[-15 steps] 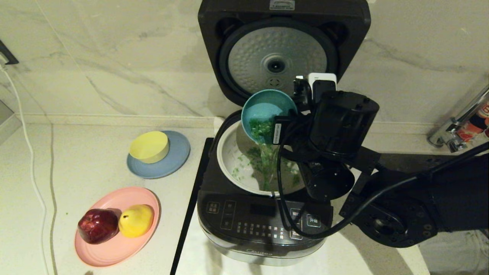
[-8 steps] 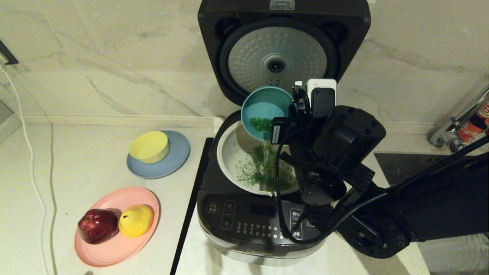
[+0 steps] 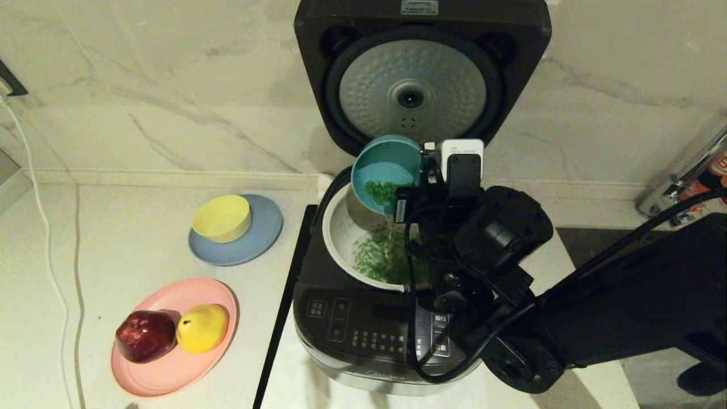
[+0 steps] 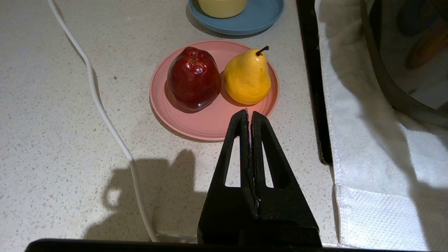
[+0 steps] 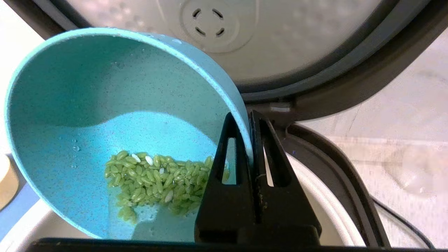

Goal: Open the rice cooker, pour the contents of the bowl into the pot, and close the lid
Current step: Pour the water from the bowl into the rice cooker

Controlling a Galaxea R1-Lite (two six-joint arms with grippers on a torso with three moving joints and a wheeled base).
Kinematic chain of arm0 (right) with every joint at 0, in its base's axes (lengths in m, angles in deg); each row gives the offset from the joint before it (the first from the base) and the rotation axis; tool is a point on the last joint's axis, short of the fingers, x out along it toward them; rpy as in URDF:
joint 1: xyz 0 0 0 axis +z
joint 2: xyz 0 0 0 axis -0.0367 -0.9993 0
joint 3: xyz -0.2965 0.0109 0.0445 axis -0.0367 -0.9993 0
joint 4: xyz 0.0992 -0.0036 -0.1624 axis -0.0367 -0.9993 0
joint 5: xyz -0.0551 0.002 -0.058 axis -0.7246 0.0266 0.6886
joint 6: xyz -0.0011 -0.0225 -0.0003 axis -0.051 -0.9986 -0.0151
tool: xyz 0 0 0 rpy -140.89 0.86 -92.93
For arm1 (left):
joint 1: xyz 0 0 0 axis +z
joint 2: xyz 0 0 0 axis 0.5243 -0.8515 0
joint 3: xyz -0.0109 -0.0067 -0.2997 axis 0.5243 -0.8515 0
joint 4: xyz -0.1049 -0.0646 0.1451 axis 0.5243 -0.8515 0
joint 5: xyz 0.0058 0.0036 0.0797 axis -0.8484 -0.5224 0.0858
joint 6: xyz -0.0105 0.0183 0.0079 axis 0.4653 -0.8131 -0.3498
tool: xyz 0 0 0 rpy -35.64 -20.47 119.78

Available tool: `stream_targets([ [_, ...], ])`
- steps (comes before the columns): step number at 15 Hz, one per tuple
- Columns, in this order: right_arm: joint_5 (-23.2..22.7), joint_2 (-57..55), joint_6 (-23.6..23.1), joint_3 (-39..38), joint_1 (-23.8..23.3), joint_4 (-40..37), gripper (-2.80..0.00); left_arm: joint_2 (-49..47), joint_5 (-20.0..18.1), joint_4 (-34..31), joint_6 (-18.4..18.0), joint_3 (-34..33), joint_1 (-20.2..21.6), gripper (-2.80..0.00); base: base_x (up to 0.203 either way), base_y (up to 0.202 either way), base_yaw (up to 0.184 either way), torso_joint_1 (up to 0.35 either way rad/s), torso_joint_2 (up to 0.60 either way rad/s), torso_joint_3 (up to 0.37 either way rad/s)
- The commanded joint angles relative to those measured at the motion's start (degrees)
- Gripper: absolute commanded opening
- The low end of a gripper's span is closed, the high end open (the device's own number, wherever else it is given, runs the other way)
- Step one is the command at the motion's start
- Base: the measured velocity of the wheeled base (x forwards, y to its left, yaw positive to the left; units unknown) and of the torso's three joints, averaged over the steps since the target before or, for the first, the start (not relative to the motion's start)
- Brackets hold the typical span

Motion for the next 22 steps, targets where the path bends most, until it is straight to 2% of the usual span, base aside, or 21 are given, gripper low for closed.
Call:
stream_targets([
  [1, -0.6, -3.3, -3.5, 0.1, 0.0, 4.0, -2.80, 0.0, 0.0, 0.0, 0.0, 0.0, 0.0, -2.80, 0.000, 0.000, 0.000, 0.000, 0.00, 0.000],
  [22, -2.1, -3.8, -4.9, 2.2, -1.1, 4.1, -2.80, 0.0, 0.0, 0.0, 0.0, 0.0, 0.0, -2.80, 0.000, 0.000, 0.000, 0.000, 0.00, 0.000],
])
